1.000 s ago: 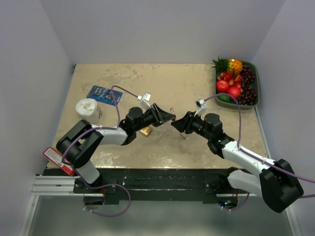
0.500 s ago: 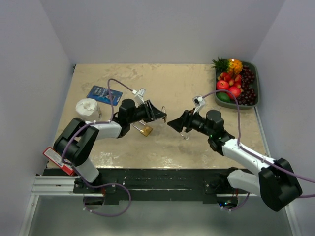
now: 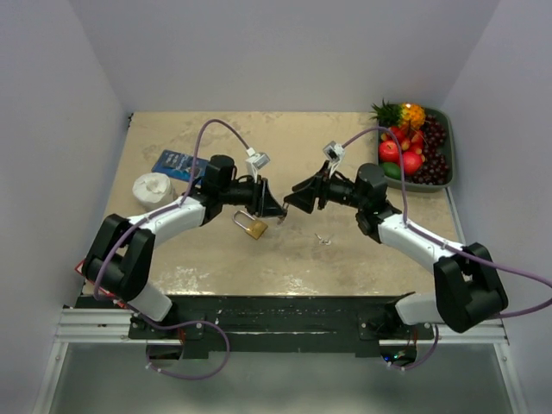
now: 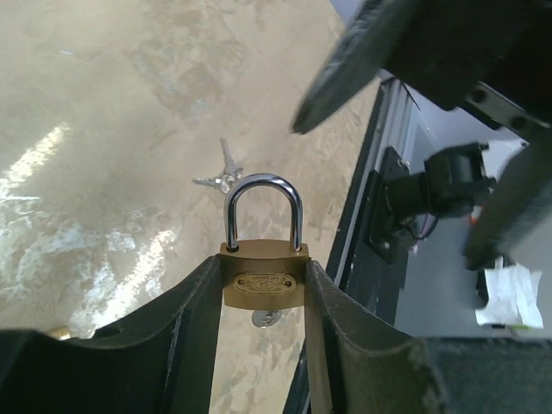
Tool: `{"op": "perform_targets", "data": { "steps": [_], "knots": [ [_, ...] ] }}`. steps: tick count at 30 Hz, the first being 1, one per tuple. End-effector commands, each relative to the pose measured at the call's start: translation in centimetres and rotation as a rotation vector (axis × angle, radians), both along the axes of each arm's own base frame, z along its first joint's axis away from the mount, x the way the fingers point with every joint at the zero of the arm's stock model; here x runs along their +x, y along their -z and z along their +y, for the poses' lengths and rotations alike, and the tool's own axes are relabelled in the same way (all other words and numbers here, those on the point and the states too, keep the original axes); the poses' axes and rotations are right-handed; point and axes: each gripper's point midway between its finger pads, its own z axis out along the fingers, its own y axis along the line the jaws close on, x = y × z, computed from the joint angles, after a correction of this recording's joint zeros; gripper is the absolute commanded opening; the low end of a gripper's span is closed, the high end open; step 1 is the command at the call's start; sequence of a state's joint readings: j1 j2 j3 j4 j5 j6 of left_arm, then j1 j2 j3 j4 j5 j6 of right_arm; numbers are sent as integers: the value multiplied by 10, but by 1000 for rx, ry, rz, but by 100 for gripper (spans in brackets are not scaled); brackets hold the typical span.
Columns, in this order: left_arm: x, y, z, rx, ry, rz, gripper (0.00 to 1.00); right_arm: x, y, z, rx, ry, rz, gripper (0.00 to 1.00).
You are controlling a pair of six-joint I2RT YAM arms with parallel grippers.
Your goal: Unlock with the key
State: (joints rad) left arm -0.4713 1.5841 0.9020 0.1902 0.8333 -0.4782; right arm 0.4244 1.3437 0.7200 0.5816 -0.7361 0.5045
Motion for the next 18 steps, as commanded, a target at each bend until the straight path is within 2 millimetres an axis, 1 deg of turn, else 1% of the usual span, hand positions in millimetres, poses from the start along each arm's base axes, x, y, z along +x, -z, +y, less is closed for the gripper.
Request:
{"op": "perform_targets", "data": {
  "steps": [1, 2, 3, 4, 5, 13, 18],
  "knots": [
    [-23, -31, 0, -80, 187, -140, 0, -12, -12, 12, 14, -158, -112, 68],
    [-29, -35, 0, -97, 222, -144, 0, -14, -12, 13, 19, -175, -109, 68],
    [-32, -36, 1, -101, 236, -151, 0, -18, -16, 14, 38, -203, -119, 68],
    [-33, -36, 2, -102, 248, -169, 0, -19, -12, 16, 42, -216, -108, 68],
    [-37, -39, 2, -111, 265, -174, 0, -20, -12, 16, 48, -225, -110, 68],
    [-49, -40, 2, -153, 332, -141, 0, -31, -4, 20, 38, -311, -107, 68],
    [-50, -40, 0, -170, 351, -130, 0, -40, -4, 18, 40, -343, -117, 68]
  ]
}}
